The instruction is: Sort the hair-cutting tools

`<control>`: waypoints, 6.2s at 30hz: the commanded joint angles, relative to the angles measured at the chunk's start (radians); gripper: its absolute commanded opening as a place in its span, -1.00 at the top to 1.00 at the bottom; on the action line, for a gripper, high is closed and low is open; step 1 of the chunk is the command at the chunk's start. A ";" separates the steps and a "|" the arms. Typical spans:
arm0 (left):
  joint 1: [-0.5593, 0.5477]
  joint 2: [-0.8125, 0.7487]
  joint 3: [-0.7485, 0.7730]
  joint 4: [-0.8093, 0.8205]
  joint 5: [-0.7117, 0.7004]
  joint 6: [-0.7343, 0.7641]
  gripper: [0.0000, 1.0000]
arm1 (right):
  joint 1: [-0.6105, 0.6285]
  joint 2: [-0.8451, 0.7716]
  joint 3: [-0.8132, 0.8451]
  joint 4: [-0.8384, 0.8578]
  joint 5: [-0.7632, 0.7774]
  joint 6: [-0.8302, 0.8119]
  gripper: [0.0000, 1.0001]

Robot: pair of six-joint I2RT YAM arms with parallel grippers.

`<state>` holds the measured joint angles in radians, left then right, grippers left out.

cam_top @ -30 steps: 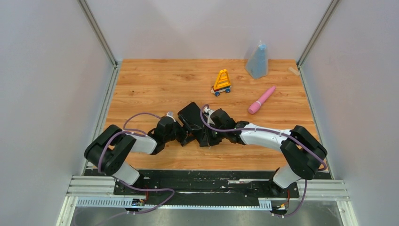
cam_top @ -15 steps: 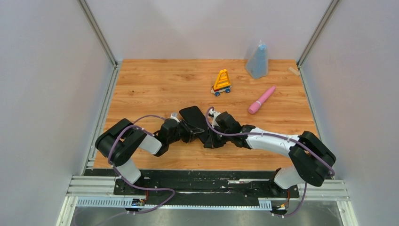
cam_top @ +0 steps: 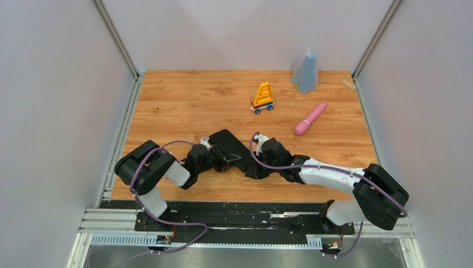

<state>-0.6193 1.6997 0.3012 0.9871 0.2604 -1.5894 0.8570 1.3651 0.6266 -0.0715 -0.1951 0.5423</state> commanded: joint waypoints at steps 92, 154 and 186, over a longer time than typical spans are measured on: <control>0.394 -0.317 0.231 -0.928 0.038 0.590 0.81 | -0.068 0.161 0.010 -0.074 0.243 -0.152 1.00; 0.136 -0.613 -0.074 -0.731 -0.096 0.218 -0.38 | 0.063 0.262 0.354 0.033 -0.126 0.031 1.00; 0.162 -0.739 -0.017 -0.982 -0.119 0.360 1.00 | -0.223 0.045 0.024 -0.072 -0.021 0.005 1.00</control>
<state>-0.5144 0.9634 0.2581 0.0929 0.2222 -1.3586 0.7162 1.4624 0.6876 -0.0406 -0.3130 0.5816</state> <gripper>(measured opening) 0.029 0.027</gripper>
